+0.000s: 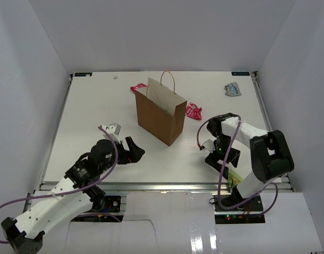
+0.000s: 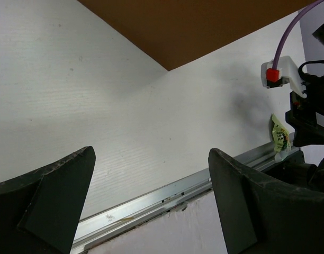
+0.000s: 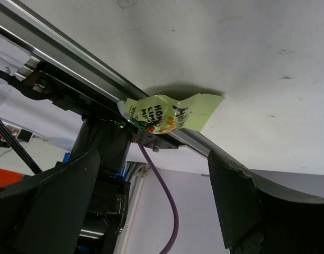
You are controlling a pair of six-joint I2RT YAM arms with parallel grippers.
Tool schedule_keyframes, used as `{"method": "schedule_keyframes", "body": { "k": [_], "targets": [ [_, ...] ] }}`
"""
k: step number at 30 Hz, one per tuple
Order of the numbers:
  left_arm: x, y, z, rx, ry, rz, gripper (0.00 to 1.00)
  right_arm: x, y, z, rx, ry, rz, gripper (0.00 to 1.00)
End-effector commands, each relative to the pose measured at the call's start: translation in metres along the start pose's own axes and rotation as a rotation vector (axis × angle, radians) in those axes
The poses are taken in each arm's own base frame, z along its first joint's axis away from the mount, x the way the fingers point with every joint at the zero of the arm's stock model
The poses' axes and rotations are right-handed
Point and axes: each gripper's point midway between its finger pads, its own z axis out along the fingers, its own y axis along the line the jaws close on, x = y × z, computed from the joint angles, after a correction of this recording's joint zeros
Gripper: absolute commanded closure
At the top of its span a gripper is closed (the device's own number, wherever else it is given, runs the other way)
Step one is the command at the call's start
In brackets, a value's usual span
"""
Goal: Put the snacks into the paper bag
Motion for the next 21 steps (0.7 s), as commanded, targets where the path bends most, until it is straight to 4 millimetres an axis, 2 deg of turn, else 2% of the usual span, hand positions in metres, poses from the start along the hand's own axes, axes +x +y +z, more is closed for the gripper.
{"method": "schedule_keyframes", "body": {
  "k": [1, 4, 6, 9, 14, 17, 19, 21],
  "targets": [
    [-0.011, -0.011, -0.001, 0.055, -0.043, 0.029, 0.02, 0.005, 0.018, 0.006, -0.093, 0.032, 0.044, 0.12],
    [-0.014, -0.014, -0.002, 0.063, -0.046, 0.034, 0.02, 0.005, 0.021, 0.013, -0.118, 0.052, 0.057, 0.13],
    [-0.013, -0.015, -0.003, 0.065, -0.039, 0.035, 0.02, 0.006, 0.016, 0.018, -0.094, 0.073, 0.074, 0.15],
    [-0.014, -0.016, -0.007, 0.074, -0.043, 0.012, 0.02, 0.011, -0.001, 0.026, -0.002, 0.118, 0.090, 0.19],
    [-0.015, -0.013, -0.015, 0.080, -0.083, -0.037, 0.02, 0.010, -0.008, 0.036, 0.037, 0.120, 0.121, 0.23],
    [-0.017, -0.012, -0.020, 0.086, -0.102, -0.061, 0.02, 0.015, 0.000, 0.052, 0.004, 0.145, 0.135, 0.24],
    [-0.018, -0.013, -0.022, 0.088, -0.107, -0.072, 0.02, 0.018, 0.005, 0.060, -0.020, 0.158, 0.147, 0.30],
    [-0.019, -0.013, -0.023, 0.078, -0.100, -0.080, 0.02, 0.021, 0.000, 0.066, 0.015, 0.164, 0.152, 0.44]
  ]
}}
